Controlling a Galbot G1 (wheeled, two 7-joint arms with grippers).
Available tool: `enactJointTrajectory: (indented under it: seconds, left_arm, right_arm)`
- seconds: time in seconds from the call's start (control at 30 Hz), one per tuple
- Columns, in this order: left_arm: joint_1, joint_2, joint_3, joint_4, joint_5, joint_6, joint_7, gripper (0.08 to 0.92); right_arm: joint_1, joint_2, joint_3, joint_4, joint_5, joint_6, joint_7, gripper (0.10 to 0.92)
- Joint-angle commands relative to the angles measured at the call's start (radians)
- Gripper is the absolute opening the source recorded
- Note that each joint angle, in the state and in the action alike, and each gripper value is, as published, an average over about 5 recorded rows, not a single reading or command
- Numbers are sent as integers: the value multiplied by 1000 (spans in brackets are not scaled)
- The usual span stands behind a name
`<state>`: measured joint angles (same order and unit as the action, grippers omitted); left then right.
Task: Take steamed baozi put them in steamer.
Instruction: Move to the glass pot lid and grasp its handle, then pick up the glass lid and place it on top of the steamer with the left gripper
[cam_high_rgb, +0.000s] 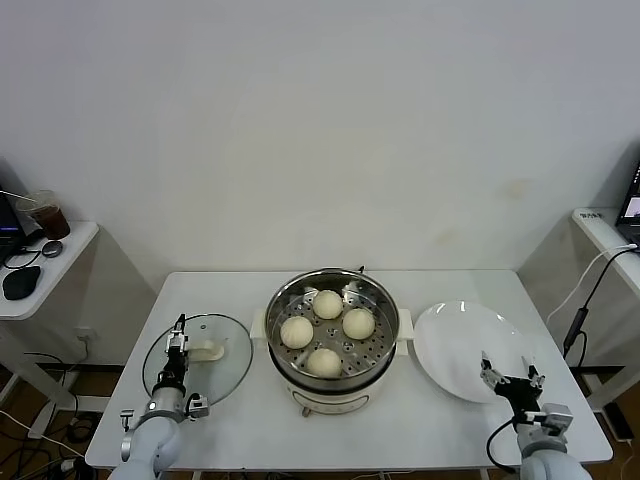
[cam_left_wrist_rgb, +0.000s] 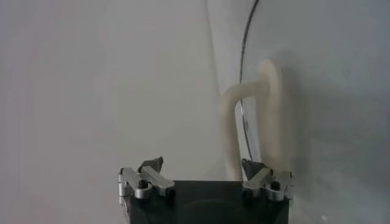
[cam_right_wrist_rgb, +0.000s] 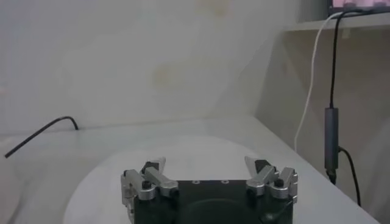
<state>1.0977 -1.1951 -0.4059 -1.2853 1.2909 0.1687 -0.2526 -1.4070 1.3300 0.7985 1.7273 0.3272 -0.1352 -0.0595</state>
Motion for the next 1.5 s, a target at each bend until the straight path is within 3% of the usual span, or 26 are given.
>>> enactJointTrajectory:
  seconds: [0.03,0.43,0.63,0.77,0.9,1.07,1.5]
  left_arm:
    - [-2,0,2,6,-14,-5,-3,774]
    - [7,-4,1,-38,-45,19,59,434]
    - [45,-14,-12,-171,-87,94,160,260]
    - [79,-16,-21,-281,-105,162,173,174]
    - [95,-19,-23,-393,-81,308,240,167]
    - [60,-77,-59,-451,37,462,370,167]
    - [53,-118,-73,-645,162,521,585,167]
  right_arm:
    - [1,1,-2,0,-2,1,0,823]
    - [-2,0,-5,9,-8,-1,0,823]
    - [1,3,-7,13,-9,-1,-1,823]
    - [1,5,-7,14,-8,1,-1,823]
    - [1,7,-9,20,-8,0,-2,823]
    - [-3,7,-6,37,-9,-14,-1,823]
    - [-15,-10,1,55,-2,-26,-2,823]
